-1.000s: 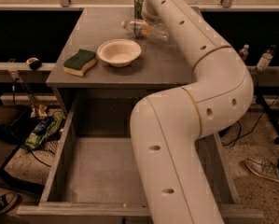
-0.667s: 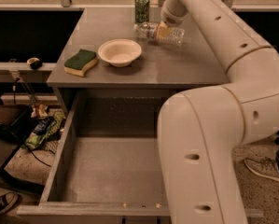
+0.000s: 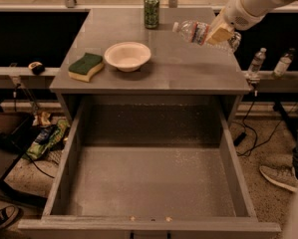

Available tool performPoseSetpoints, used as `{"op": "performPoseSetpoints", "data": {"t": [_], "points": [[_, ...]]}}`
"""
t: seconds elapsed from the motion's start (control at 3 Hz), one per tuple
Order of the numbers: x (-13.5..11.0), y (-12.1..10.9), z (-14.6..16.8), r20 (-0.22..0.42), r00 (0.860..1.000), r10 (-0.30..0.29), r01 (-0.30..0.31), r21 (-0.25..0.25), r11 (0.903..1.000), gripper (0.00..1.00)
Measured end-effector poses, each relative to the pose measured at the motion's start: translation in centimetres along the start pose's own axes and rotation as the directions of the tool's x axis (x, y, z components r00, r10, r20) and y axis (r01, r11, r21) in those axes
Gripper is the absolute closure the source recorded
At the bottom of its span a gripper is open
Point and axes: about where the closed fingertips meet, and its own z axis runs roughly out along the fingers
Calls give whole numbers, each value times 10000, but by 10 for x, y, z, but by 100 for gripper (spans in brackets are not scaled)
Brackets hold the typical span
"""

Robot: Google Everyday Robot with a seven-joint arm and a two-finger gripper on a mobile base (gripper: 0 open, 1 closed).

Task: Place water bottle into top drawer

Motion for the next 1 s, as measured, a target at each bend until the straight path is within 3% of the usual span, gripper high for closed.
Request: {"op": "performPoseSetpoints", "data": {"t": [0.33,0.67,1.0], "points": [[37,43,-63,21,9994,331,-331,-8,9995,100],[55,120,-51,120,9990,427,-406,-1374,9897,100],[47,190,-49,639,9971,414,-260,-2251,9740,100]]}}
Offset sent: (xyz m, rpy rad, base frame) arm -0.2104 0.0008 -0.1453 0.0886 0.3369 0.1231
